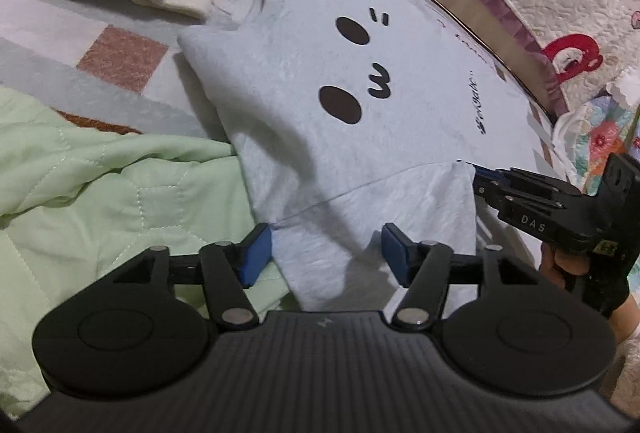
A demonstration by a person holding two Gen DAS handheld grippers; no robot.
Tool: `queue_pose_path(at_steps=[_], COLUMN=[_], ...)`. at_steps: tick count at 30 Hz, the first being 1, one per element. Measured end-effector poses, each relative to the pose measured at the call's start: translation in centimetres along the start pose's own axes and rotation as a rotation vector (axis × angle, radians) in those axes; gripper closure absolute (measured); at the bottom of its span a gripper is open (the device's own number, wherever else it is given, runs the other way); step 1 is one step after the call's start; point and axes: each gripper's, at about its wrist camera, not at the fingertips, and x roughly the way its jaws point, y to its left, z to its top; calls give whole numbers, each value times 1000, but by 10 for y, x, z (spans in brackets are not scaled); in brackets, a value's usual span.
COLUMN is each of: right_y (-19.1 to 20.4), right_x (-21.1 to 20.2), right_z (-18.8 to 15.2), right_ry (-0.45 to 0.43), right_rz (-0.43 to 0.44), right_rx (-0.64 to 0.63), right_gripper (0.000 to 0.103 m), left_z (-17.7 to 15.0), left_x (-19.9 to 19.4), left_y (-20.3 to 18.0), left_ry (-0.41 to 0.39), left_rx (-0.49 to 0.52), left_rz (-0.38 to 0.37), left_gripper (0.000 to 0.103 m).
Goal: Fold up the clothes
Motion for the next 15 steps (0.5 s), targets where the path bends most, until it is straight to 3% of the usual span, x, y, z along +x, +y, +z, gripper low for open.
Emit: queue_pose_path(at_steps=[5, 8, 12, 13, 15], right_y=[-4, -11, -14, -15, -14], right_x=[5, 7, 11, 10, 6], right_z=[0, -2, -8, -9, -12], right_ry=[27, 45, 60, 55, 26], right_rz=[-96, -98, -85, -78, -58], right_rx=[-25, 8, 30, 34, 29], right_gripper=[90, 89, 88, 88, 86], left_z=[-5, 0, 12, 14, 15], left_x=[-8, -4, 18, 25, 27], left_y=[14, 19, 23, 22, 15], left_ry=[-50, -72, -71, -67, -83], left_rx=[-85, -140, -247, -245, -181], left_rz=[62, 20, -117, -122, -85], left_gripper=[37, 37, 38, 52, 95])
